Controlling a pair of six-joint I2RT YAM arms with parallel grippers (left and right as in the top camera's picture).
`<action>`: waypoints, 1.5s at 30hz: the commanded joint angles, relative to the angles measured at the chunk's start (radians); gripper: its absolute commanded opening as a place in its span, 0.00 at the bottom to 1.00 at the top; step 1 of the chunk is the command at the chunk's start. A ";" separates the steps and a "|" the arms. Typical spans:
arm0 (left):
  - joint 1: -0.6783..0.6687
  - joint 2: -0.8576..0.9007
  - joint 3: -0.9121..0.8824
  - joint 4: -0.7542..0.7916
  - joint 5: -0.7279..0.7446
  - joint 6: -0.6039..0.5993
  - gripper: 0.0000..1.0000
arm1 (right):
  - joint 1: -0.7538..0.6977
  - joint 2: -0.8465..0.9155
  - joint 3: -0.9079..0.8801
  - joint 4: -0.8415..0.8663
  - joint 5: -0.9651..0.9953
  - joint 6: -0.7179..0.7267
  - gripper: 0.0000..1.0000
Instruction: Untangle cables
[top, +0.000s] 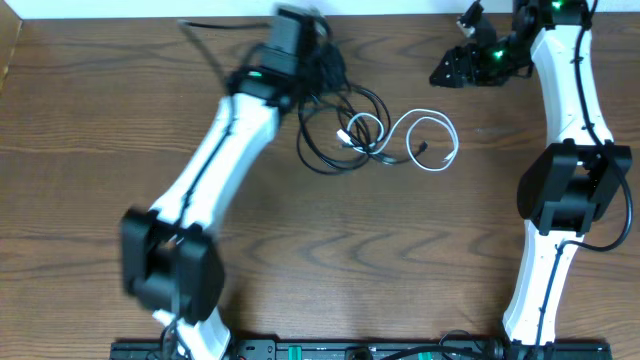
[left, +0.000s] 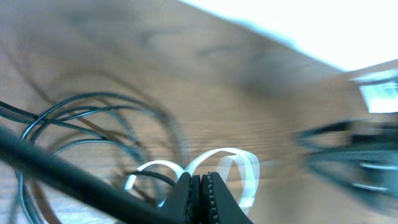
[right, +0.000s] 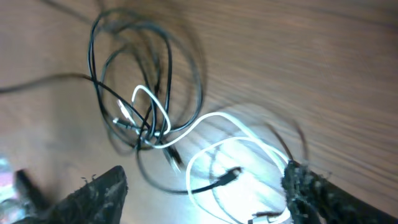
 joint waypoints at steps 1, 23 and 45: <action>0.042 -0.063 0.029 -0.006 0.252 0.021 0.07 | 0.062 -0.006 -0.002 -0.005 -0.113 -0.039 0.77; 0.300 -0.163 0.026 -0.200 0.308 0.027 0.08 | 0.303 -0.003 -0.188 0.214 0.035 -0.061 0.71; 0.283 0.020 -0.013 -0.399 0.119 0.077 0.07 | 0.381 -0.003 -0.463 0.636 0.111 -0.060 0.54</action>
